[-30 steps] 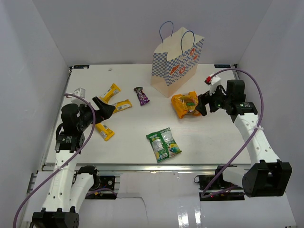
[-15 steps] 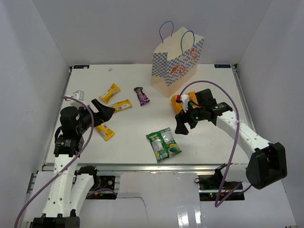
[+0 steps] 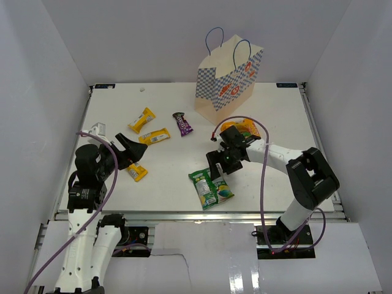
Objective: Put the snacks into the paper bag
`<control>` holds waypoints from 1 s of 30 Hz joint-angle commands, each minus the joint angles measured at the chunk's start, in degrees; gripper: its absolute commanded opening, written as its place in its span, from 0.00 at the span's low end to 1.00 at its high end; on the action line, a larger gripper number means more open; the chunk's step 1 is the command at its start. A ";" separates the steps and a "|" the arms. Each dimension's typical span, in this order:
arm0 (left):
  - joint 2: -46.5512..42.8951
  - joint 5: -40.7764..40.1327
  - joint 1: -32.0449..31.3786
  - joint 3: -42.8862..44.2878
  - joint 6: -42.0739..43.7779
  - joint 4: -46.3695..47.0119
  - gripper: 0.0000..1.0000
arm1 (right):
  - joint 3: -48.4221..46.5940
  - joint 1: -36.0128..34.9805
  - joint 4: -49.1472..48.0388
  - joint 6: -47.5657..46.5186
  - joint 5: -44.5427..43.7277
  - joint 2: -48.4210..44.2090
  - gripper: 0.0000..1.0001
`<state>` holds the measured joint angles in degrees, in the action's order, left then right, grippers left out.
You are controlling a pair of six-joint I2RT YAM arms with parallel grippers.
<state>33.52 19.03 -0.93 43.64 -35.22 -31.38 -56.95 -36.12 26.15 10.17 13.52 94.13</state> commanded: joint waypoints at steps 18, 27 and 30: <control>-1.17 -1.10 0.14 0.13 -1.25 -2.73 0.98 | 1.58 -4.84 -5.41 1.78 -0.16 4.75 0.76; -0.56 -1.27 0.14 0.48 -1.25 -2.64 0.98 | 4.21 -4.49 -7.87 -2.96 -1.91 0.10 0.08; -0.21 -1.27 0.14 0.57 -0.90 -2.29 0.98 | 4.48 -3.61 -8.22 -7.07 0.09 -2.63 0.08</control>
<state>33.08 18.26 -0.93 43.64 -36.42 -33.47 -53.91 -40.60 18.24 9.13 15.55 93.25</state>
